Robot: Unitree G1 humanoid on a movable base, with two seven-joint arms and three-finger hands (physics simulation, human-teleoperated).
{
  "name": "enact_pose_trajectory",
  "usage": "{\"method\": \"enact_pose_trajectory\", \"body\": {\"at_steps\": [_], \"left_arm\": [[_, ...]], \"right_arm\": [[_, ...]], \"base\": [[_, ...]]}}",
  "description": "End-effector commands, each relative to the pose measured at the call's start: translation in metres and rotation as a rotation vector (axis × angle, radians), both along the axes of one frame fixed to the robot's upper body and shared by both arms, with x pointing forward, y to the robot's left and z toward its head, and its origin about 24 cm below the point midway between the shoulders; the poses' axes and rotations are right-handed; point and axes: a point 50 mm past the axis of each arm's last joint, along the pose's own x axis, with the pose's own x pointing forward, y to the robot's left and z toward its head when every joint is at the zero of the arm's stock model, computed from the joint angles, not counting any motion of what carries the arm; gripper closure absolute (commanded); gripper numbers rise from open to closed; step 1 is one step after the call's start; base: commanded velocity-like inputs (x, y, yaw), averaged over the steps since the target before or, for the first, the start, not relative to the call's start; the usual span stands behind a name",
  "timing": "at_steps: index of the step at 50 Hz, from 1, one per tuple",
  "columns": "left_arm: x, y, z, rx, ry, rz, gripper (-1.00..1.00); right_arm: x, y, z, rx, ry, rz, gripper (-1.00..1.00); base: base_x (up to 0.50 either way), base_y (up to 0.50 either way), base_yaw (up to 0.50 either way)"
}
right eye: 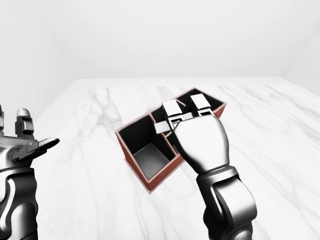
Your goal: Pick up the book and place it in the left compartment of the caddy.
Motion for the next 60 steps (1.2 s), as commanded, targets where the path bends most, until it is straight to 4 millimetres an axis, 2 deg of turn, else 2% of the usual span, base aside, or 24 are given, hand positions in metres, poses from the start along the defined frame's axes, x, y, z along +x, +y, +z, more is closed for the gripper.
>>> {"method": "enact_pose_trajectory", "body": {"at_steps": [1,11,12,19,34,54,60], "left_arm": [[0.0,0.001,0.0,0.0,0.001,0.0,-1.0],[-0.002,0.001,0.002,0.0,-0.009,0.003,-1.0],[0.002,0.001,-0.002,-0.001,0.011,-0.003,-1.0],[-0.002,0.0,0.003,0.001,-0.014,0.003,-1.0],[-0.001,0.0,0.001,0.001,-0.007,0.002,-1.0],[-0.001,0.0,0.001,-0.002,-0.006,0.001,-1.0],[-0.002,0.0,0.003,0.0,-0.013,0.002,-1.0]], "right_arm": [[-0.002,0.004,0.006,0.05,-0.024,0.05,1.0],[-0.006,0.011,0.008,0.055,-0.034,0.112,1.0],[-0.006,0.011,0.008,0.057,-0.035,0.114,1.0],[-0.001,0.007,0.004,0.112,-0.003,0.087,1.0],[0.006,0.001,-0.008,0.213,0.08,0.087,1.0],[0.0,0.02,-0.006,0.221,0.084,0.222,1.0],[-0.001,0.019,-0.005,0.219,0.077,0.217,1.0]], "base": [[0.0,0.0,0.0],[0.0,0.0,0.0],[0.0,0.0,0.0],[0.0,0.0,0.0],[0.0,0.0,0.0],[0.0,0.0,0.0],[0.0,0.0,0.0]]}}
